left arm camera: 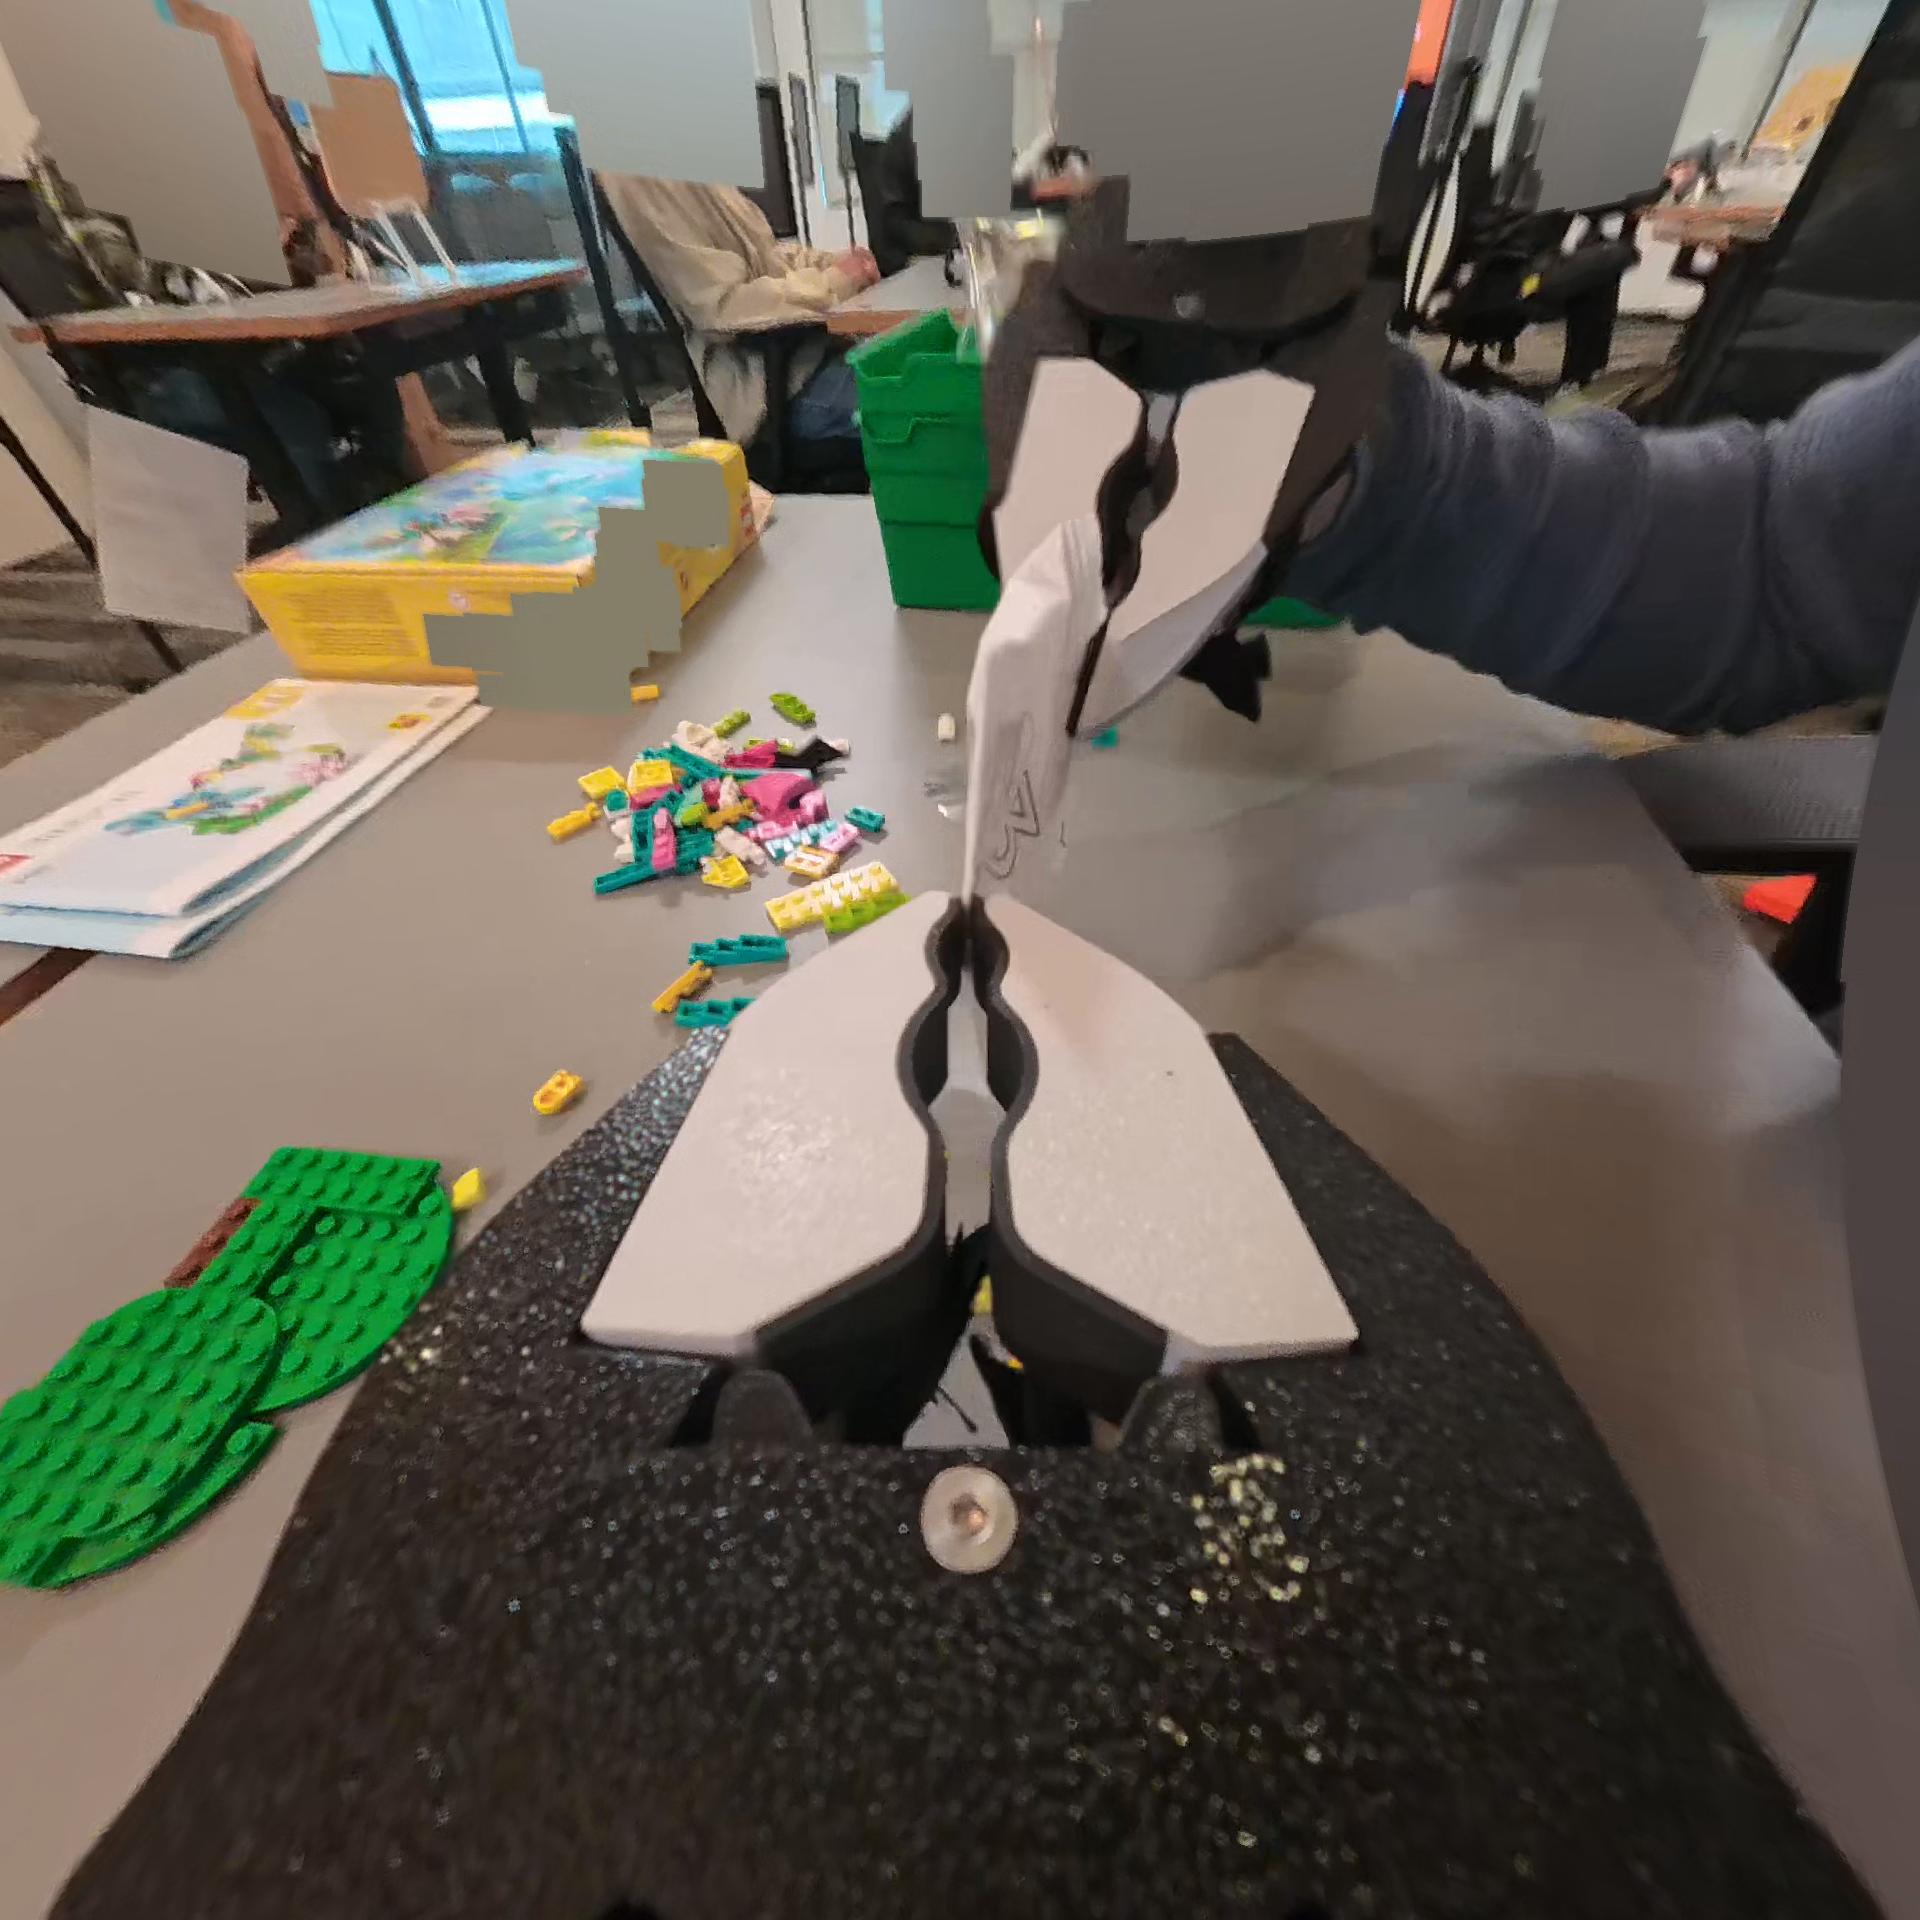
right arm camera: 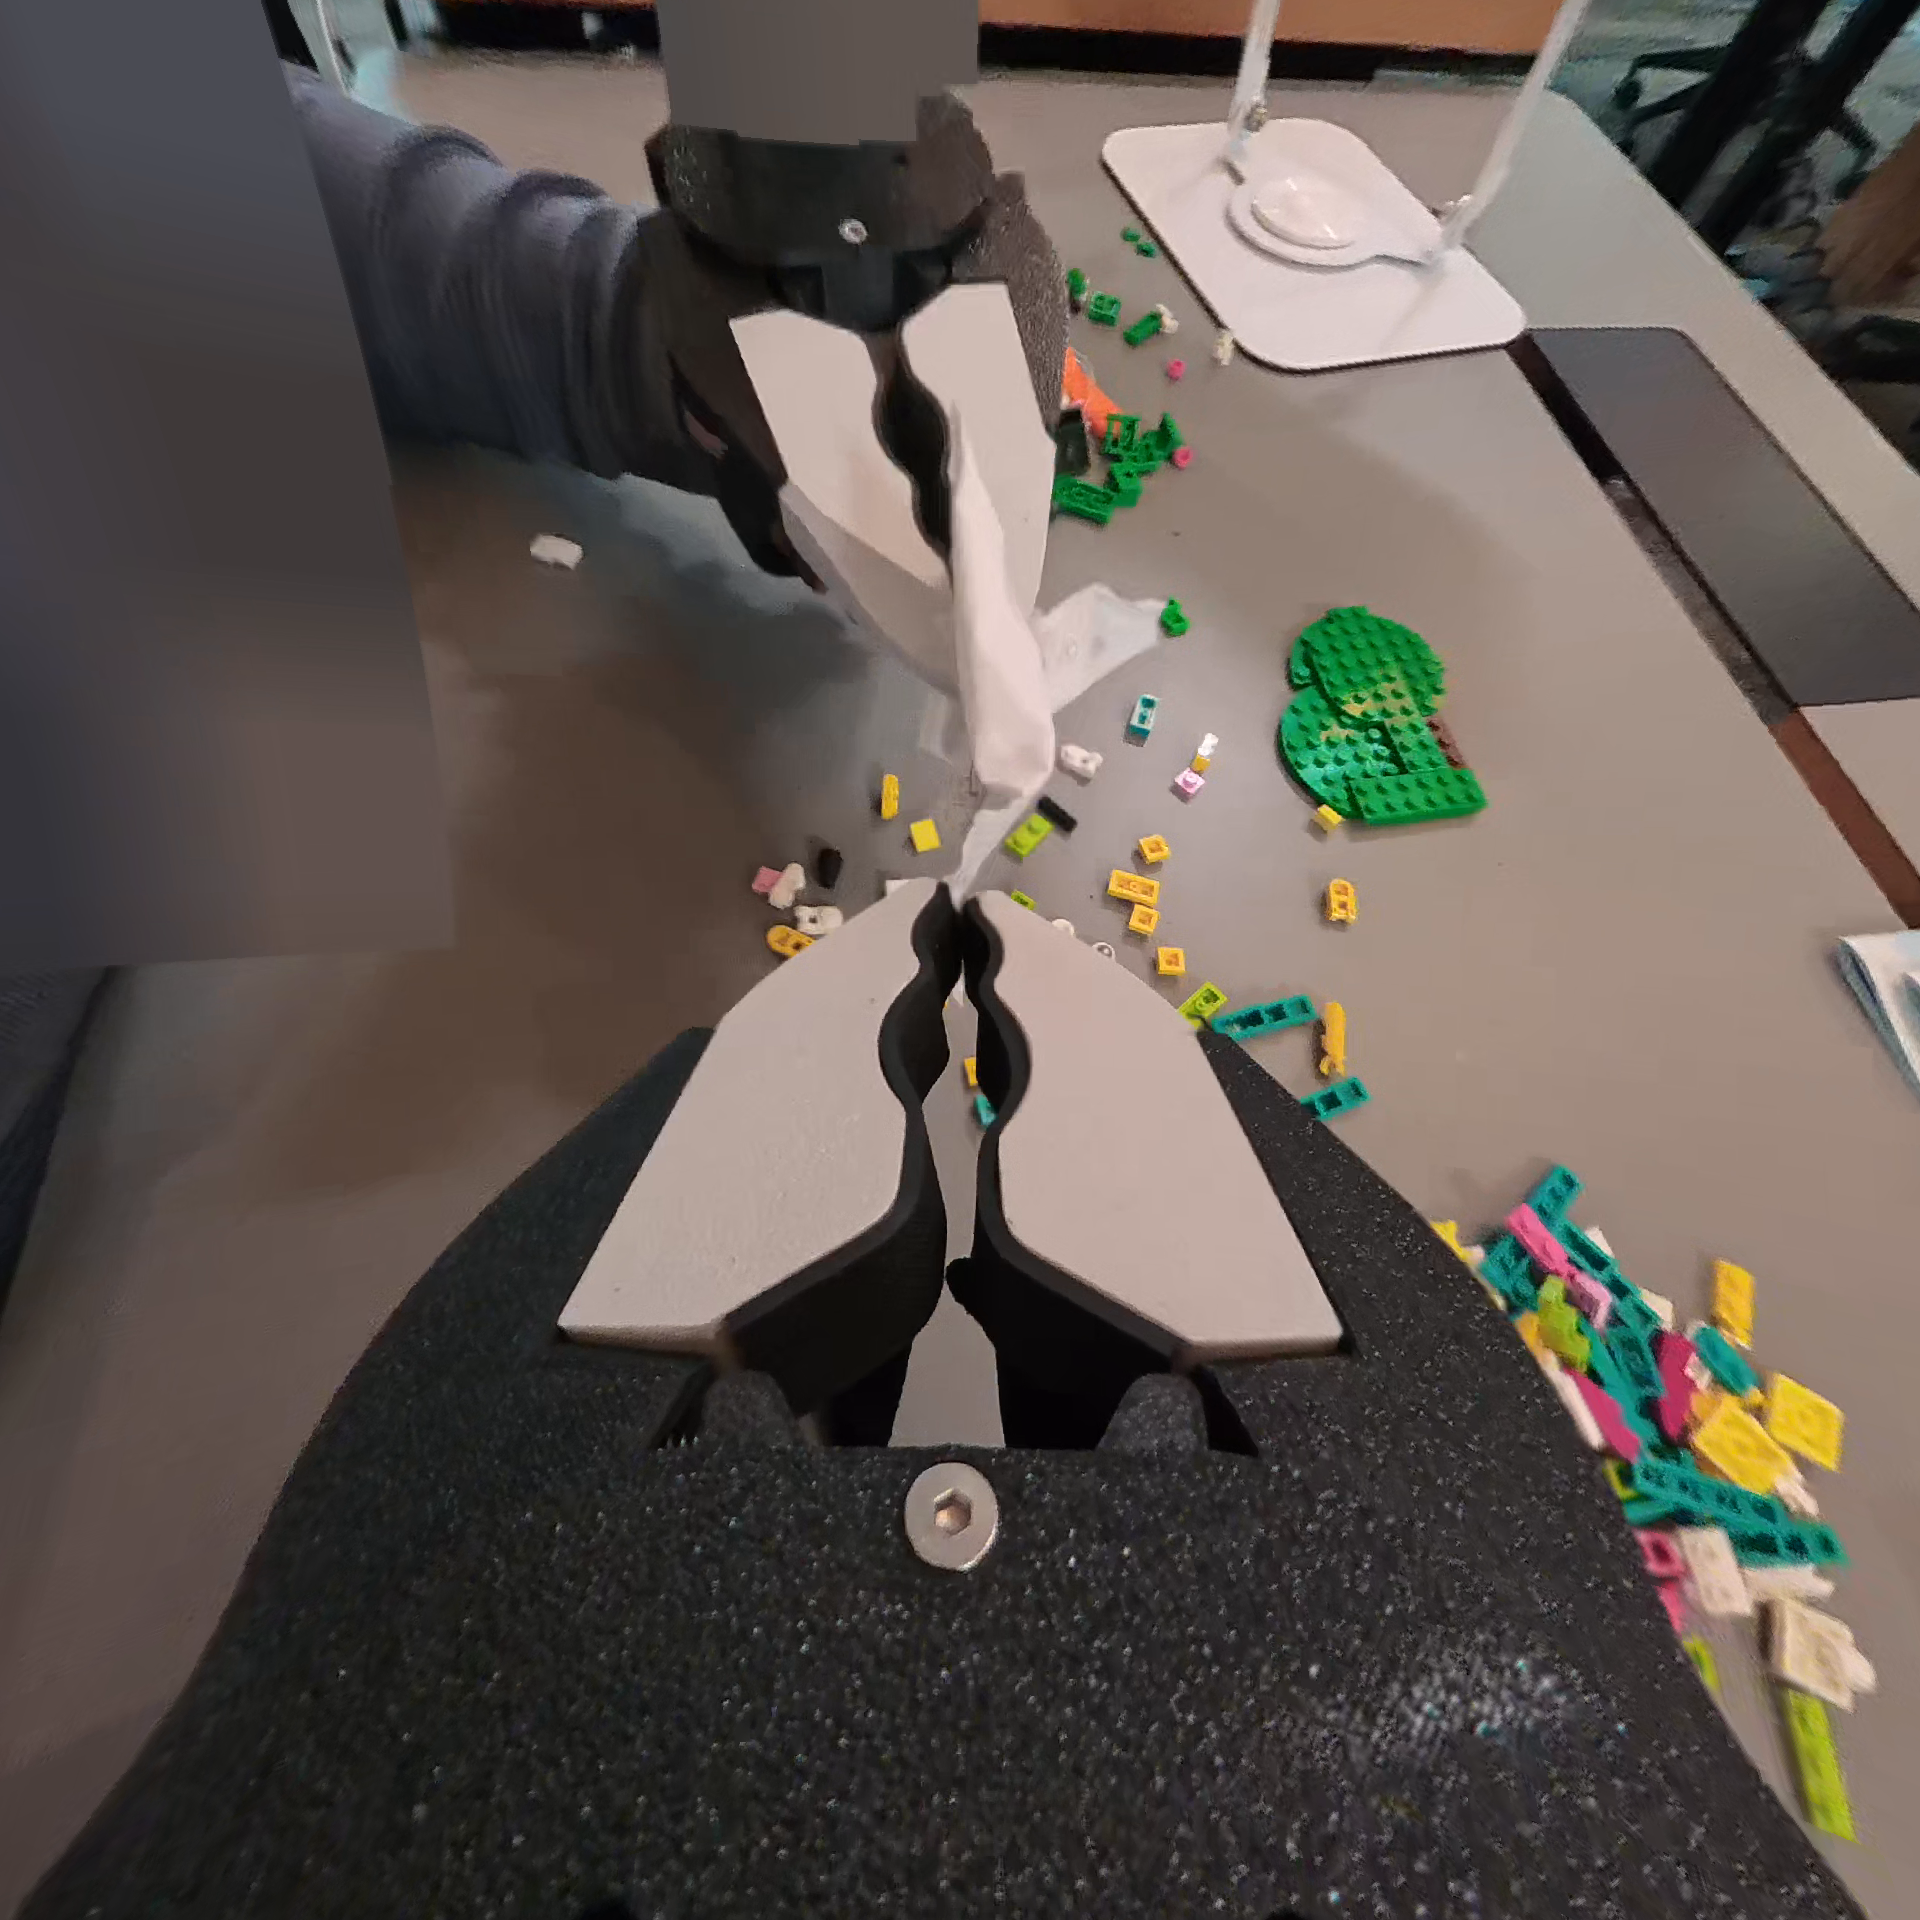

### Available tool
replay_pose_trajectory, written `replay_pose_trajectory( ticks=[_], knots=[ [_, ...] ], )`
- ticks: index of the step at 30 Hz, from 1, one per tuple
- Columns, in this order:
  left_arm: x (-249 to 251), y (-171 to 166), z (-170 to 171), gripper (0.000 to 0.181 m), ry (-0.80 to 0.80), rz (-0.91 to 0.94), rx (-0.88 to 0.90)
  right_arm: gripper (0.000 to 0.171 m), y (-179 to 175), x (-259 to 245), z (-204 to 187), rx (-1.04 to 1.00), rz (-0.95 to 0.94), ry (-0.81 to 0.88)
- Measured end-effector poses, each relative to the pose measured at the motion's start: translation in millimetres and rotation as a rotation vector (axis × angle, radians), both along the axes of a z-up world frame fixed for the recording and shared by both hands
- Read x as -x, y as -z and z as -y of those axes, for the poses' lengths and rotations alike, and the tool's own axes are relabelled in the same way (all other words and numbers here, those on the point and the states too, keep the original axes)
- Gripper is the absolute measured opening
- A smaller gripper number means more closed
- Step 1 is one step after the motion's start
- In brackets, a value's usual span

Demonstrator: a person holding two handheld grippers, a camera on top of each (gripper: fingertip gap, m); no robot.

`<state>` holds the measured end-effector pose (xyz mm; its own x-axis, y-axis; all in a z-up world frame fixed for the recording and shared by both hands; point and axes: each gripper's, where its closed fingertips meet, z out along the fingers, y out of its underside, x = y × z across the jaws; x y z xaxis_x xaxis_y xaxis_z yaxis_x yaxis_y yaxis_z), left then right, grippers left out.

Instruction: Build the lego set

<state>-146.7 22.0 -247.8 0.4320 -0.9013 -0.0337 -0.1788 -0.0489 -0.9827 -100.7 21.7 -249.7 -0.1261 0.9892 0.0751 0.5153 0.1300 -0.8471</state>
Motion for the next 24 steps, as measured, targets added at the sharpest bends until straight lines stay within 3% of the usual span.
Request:
replay_pose_trajectory(
  ticks=[5, 8, 12, 14, 18, 21, 24],
  knots=[
    [0, -25, 3, 0.031, -0.053, 0.111, -0.164, 0.0, -25, -37, -18, -0.032, -0.083, 0.215],
    [3, -26, -3, 0.032, -0.145, 0.114, -0.23, 0.0, -57, -79, -34, -0.159, -0.097, 0.436],
    [11, -29, -10, 0.032, -0.216, 0.121, -0.255, 0.0, -143, -191, -53, -0.354, -0.175, 0.894],
    [21, -33, -17, 0.03, -0.284, 0.138, -0.258, 0.0, -158, -258, -55, -0.344, -0.1, 1.131],
    [45, -42, -30, 0.028, -0.437, 0.178, -0.264, 0.0, -113, -365, -47, -0.044, 0.284, 1.451],
    [59, -48, -34, 0.024, -0.515, 0.2, -0.271, 0.0, -68, -390, -30, 0.317, 0.467, 1.404],
    [65, -52, -36, 0.022, -0.543, 0.212, -0.265, 0.0, -40, -403, -31, 0.467, 0.578, 1.343]
  ],
)
